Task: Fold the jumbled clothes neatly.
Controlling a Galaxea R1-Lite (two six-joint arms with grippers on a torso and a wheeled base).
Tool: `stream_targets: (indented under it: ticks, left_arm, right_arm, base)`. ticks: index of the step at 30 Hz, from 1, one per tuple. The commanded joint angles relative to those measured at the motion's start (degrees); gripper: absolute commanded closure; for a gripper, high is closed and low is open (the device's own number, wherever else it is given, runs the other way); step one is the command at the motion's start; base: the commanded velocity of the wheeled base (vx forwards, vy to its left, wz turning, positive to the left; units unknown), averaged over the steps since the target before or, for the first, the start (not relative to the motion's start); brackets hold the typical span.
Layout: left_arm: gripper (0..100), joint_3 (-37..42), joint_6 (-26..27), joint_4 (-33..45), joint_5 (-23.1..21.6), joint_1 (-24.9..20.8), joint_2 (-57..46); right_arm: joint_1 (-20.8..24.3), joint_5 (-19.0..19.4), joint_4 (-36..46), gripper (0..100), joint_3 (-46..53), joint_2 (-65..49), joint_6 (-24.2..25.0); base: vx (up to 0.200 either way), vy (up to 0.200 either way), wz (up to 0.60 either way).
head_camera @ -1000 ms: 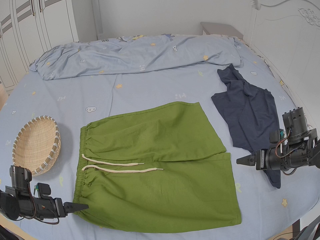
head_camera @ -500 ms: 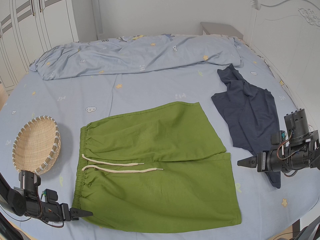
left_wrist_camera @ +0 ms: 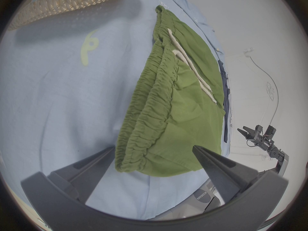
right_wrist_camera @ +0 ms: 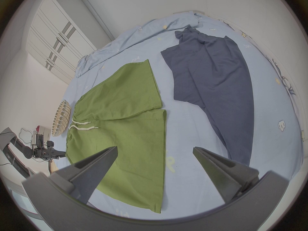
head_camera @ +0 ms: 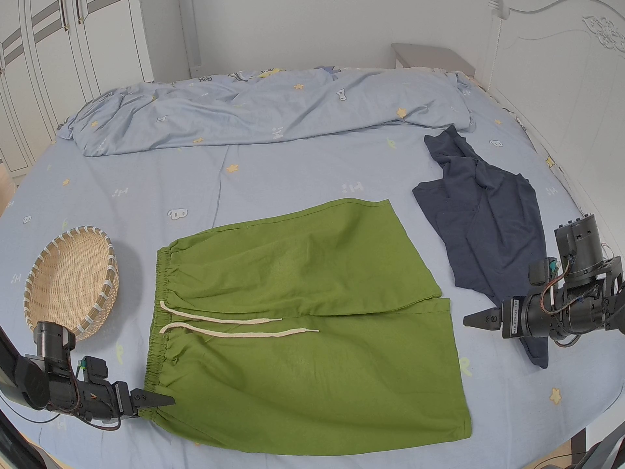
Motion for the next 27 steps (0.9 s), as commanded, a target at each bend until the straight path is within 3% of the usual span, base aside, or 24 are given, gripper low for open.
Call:
stream_targets:
  ticks: [1,2,8,16,22,26,27]
  left_arm:
    - [0,-0.18,-0.04,-0.58,-0.05,0.27,0.03]
    - [100,-0.18,-0.04,-0.58,-0.05,0.27,0.03]
    - [100,0.26,0.22,-0.66,0.3,0.45,-0.33]
    - [100,2.98,1.72,-0.66,0.56,4.4,-4.72]
    - [100,3.69,9.89,-0.4,0.48,10.11,-4.19]
    - [100,3.78,11.03,-0.4,0.48,10.47,-2.61]
    - [100,3.78,11.03,-0.4,0.48,10.47,-2.61]
  right_arm:
    - [0.05,0.02,-0.1,0,0.01,0.16,-0.01]
    - [0.05,0.02,-0.1,0,0.01,0.16,-0.01]
    - [-0.04,0.02,-0.46,0,0.36,0.16,-0.01]
    - [-0.39,0.1,-2.65,0,1.86,0.08,-0.01]
    - [-0.65,1.77,-2.65,0,6.07,0.08,-0.27]
    - [-1.88,11.79,-2.13,0,9.15,0.87,-0.01]
    - [-1.97,12.23,-2.13,0,9.24,0.95,-0.01]
  base:
    - [0.0,0.0,0.0]
    - [0.0,0.0,0.0]
    - [0.0,0.0,0.0]
    - [0.0,0.0,0.0]
    - [0.0,0.0,0.0]
    - [0.0,0.0,0.0]
    - [0.0,0.0,0.0]
